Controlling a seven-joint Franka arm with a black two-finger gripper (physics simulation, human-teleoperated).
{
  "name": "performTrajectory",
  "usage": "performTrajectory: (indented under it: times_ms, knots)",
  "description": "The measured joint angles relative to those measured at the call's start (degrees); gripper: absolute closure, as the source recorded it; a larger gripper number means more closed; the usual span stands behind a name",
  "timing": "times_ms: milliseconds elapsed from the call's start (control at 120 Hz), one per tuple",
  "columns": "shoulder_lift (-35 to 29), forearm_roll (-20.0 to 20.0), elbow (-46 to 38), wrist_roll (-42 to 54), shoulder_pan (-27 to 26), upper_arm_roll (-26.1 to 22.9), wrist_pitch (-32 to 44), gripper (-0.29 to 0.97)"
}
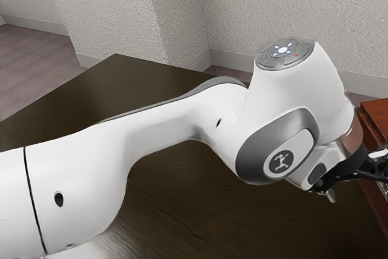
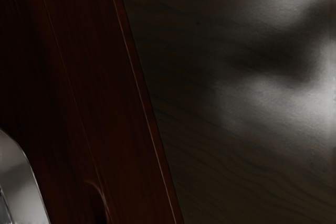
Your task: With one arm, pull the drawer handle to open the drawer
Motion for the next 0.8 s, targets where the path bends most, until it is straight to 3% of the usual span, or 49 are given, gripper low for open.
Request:
performTrajectory:
  times_ms: [317, 800]
  knots:
    - [-6.51, 0.41, -8.02, 0.14, -0.42, 0.52, 1.17, 0.01]
    - [-17.69, 6.78, -21.54, 0.34, -1.34, 0.82, 4.74, 0.01]
